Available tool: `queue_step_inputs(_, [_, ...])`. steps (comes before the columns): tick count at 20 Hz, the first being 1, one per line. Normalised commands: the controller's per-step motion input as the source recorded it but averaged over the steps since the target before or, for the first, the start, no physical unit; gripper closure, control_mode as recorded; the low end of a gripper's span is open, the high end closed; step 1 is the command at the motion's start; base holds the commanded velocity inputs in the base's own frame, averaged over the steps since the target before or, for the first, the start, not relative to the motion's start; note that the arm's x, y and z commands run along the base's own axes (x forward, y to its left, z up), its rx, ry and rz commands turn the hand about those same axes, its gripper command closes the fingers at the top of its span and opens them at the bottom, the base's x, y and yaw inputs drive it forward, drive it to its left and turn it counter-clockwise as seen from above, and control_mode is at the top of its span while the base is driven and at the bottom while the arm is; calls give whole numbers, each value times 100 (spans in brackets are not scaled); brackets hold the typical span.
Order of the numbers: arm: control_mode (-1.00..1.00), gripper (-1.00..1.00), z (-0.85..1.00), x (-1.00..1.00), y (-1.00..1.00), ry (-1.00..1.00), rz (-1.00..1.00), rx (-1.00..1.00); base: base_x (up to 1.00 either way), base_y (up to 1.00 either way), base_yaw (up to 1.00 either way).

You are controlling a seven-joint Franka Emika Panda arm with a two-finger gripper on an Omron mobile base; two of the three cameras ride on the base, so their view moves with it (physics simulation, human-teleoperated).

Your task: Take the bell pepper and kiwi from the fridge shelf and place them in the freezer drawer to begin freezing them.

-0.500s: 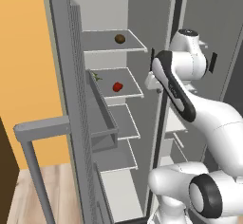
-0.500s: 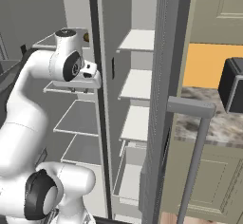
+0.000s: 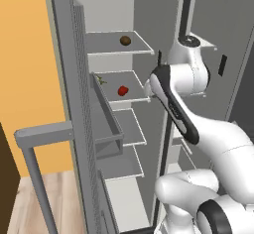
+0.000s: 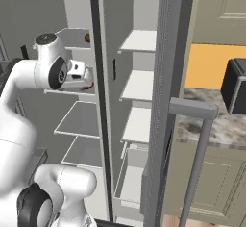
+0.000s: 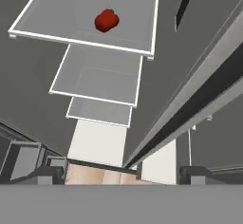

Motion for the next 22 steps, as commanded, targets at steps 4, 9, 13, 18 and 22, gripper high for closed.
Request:
queue_step_inputs(4, [-100, -100, 0, 51, 43, -3, 0, -3, 0, 0, 0])
queue_step_inputs(9, [-100, -100, -1, 45, 17, 0, -2, 0, 0, 0, 0])
queue_step_inputs(13, [-100, -100, -16, 35, 28, 0, -5, 0, 0, 0, 0])
queue_step_inputs(18, [-100, -100, -20, 38, 10, 0, -7, 0, 0, 0, 0])
queue_step_inputs(22, [-100, -100, -20, 28, 11, 0, -7, 0, 0, 0, 0])
